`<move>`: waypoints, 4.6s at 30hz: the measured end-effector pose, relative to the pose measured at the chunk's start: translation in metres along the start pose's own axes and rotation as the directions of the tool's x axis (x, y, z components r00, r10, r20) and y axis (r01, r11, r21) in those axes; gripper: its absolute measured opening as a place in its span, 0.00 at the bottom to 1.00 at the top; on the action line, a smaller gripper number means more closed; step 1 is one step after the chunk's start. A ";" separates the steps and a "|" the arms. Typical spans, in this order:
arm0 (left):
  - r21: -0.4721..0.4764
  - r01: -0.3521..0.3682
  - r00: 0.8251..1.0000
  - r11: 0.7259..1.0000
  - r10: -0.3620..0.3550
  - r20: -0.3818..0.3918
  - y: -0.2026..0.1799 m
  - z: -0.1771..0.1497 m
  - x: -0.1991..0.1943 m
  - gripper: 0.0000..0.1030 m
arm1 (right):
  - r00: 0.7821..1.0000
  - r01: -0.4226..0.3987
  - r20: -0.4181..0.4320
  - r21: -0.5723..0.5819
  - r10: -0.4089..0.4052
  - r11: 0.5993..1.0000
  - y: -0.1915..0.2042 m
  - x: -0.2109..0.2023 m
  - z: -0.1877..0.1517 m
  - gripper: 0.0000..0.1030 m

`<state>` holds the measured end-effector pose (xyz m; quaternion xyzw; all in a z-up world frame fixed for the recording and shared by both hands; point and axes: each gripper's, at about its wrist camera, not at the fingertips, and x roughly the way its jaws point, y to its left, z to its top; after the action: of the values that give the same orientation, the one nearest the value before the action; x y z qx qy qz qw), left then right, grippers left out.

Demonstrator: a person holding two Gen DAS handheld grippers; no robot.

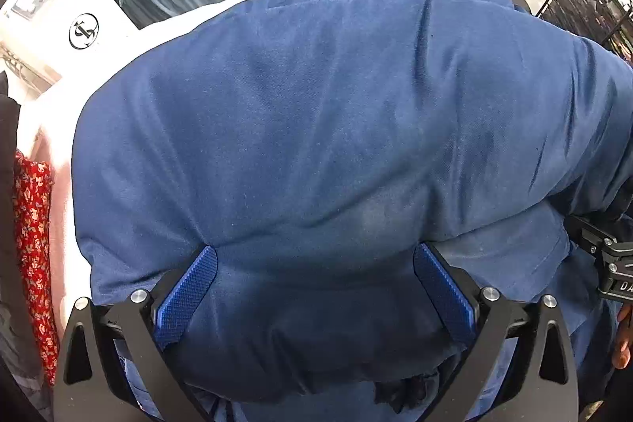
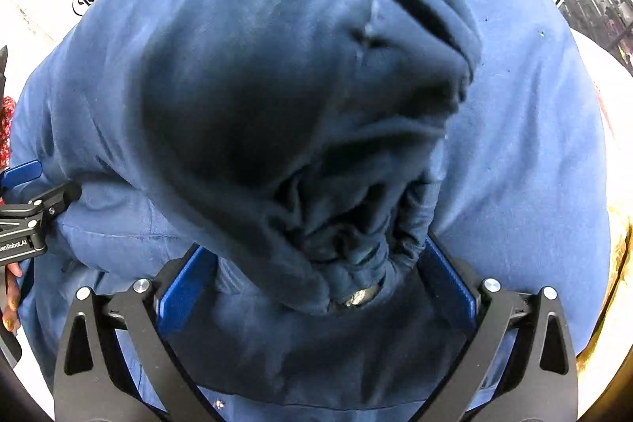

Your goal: Fold large clothes

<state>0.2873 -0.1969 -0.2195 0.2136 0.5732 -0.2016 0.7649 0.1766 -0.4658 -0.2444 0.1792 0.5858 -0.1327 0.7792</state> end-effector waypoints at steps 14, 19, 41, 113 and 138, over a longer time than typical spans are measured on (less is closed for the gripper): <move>-0.028 0.101 0.975 0.995 -0.093 0.201 -0.010 -0.064 -0.083 0.94 | 0.999 0.035 0.028 0.035 -0.036 0.999 -0.020 -0.060 -0.039 0.95; -0.033 0.120 0.976 0.992 -0.112 0.188 -0.003 -0.117 -0.103 0.94 | 0.999 0.012 0.038 0.008 -0.013 1.000 -0.032 -0.091 -0.078 0.95; -0.501 0.258 0.965 0.826 -0.250 0.086 0.143 -0.286 -0.100 0.91 | 0.997 -0.051 -0.053 0.068 0.055 0.996 -0.095 -0.131 -0.252 0.73; -0.371 0.664 0.708 0.649 -0.705 0.033 0.091 -0.303 -0.133 0.17 | 0.796 -0.480 -0.208 0.356 0.569 0.802 -0.113 -0.137 -0.266 0.21; -0.407 0.522 0.853 0.750 -0.440 0.283 0.137 -0.072 -0.121 0.18 | 0.698 -0.665 0.330 0.627 0.635 0.406 -0.188 -0.122 -0.071 0.19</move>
<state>0.2740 -0.0357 -0.1079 -0.1511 0.5731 -0.2644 0.7608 0.0027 -0.6043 -0.1680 0.6732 0.3556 -0.0367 0.6473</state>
